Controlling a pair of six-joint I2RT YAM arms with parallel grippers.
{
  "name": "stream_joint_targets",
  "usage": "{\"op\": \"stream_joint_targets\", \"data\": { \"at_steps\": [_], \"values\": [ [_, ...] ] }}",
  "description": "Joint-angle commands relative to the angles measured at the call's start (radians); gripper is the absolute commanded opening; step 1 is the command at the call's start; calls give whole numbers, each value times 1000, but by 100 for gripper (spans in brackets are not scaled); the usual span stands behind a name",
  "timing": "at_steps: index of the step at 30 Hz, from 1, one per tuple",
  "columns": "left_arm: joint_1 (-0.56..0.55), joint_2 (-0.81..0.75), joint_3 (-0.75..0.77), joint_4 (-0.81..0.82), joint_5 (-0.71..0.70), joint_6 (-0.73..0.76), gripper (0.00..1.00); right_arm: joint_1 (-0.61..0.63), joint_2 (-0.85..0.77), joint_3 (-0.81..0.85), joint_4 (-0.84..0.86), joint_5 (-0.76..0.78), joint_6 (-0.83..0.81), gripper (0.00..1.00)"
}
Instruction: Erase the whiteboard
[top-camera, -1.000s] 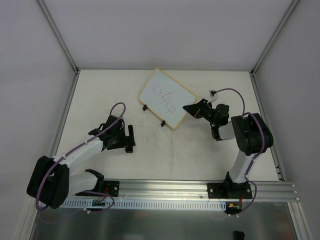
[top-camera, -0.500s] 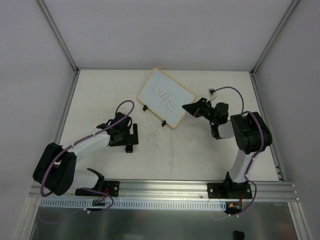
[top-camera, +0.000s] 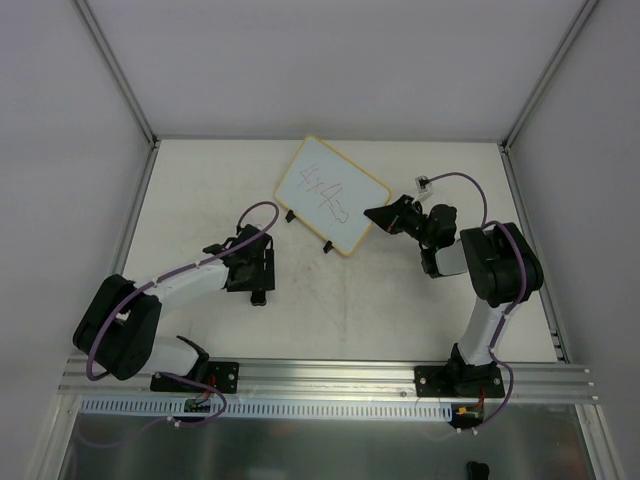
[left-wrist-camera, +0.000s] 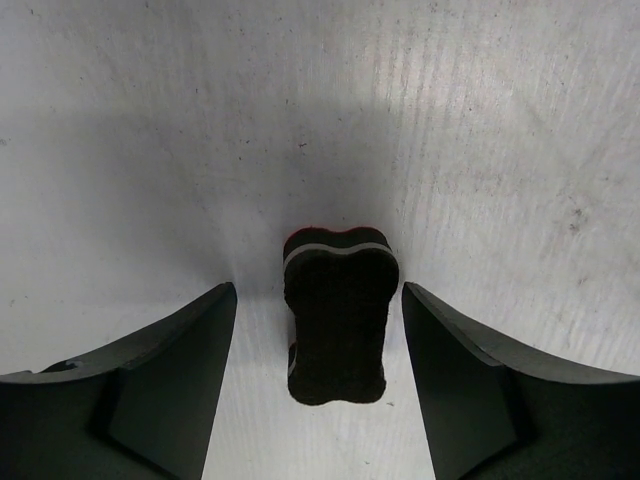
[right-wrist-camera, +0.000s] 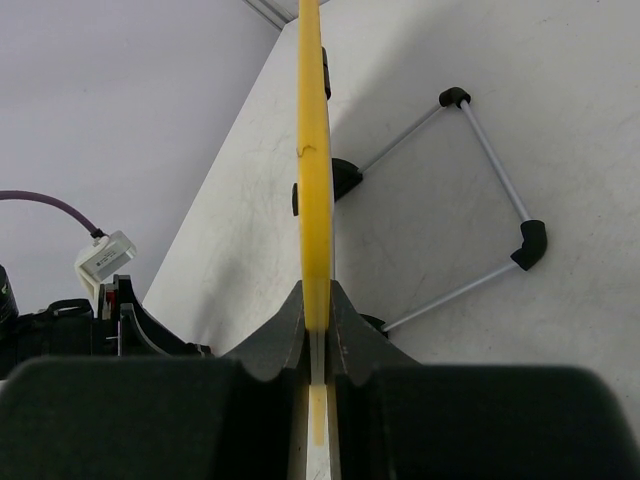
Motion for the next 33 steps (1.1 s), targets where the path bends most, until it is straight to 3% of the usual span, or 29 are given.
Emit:
{"op": "stream_joint_targets", "data": {
  "at_steps": [1,4,14,18,20,26,33],
  "values": [
    [-29,9,44,-44,-66,-15,68,9,-3,10,226,-24,-36,0],
    [-46,30,59,-56,-88,-18,66,9,1,11,226,-25,-34,0],
    [-77,107,125,-93,-108,-17,38,9,-1,11,226,-25,-33,0],
    [-79,115,134,-104,-111,-18,39,9,-1,10,226,-25,-33,0],
    [-79,127,139,-110,-109,-15,50,8,-3,8,226,-25,-33,0],
    [-79,148,158,-130,-112,-11,59,8,-3,7,226,-21,-30,0],
    [-79,152,176,-145,-120,-4,27,8,-3,5,226,-22,-28,0]
  ]
}}
